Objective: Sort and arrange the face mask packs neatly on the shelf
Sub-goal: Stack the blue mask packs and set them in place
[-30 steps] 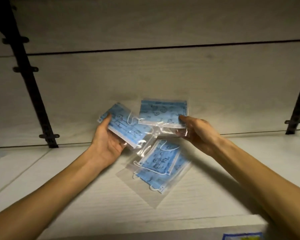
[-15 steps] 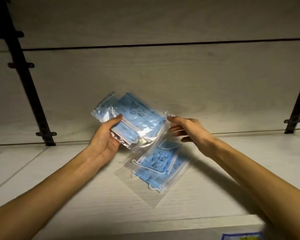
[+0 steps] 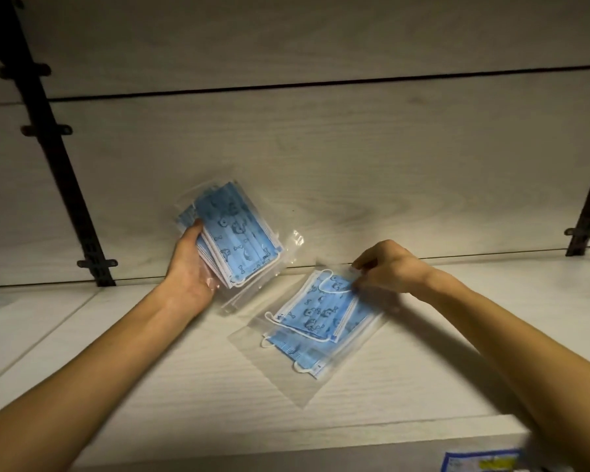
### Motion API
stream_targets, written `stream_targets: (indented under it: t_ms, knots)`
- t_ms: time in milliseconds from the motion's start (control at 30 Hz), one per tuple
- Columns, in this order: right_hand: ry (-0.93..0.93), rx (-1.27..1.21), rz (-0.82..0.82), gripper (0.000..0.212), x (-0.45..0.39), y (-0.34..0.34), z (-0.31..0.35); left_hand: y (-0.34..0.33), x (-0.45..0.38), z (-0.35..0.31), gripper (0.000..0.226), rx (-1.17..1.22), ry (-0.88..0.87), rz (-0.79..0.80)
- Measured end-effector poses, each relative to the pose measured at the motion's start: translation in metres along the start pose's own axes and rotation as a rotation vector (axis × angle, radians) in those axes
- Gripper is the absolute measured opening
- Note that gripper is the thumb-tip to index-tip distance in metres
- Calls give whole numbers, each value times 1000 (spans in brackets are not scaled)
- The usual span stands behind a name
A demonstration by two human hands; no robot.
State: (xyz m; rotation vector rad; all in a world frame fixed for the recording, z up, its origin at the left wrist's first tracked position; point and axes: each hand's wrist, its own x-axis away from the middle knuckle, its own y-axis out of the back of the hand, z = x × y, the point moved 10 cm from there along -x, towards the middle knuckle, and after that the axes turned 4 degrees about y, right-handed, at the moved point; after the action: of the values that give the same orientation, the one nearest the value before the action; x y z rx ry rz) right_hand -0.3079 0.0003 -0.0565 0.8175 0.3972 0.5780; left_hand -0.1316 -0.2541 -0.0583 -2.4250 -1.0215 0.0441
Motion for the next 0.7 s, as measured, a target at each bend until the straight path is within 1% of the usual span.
stream_targets:
  t_ms: [33,100,167,333,467,533,600,667,700]
  knots:
    - [11,-76,-16,19,0,2,-1,1,-1,0,38,-28,-6,-4]
    - [14,-195,-36,14,0,5,-4,0,0,0,37,-87,-15,-10]
    - [24,-214,-69,12,0,9,-5,1,1,0,37,-138,-23,-18]
    - [23,-245,-176,15,-4,22,-8,3,-2,1,37,-205,-41,-36]
    - [-1,-358,-228,14,-4,33,-12,4,-2,2,39,-249,-44,-49]
    - [41,-410,-306,15,-2,46,-9,3,0,2,39,-271,-44,-50]
    - [104,-481,-385,24,2,60,-3,1,2,2,39,-275,-49,-53]
    - [131,-598,-440,30,6,70,-1,1,3,2,39,-281,-58,-56]
    - [130,-660,-461,30,7,74,-2,1,4,2,38,-288,-60,-58]
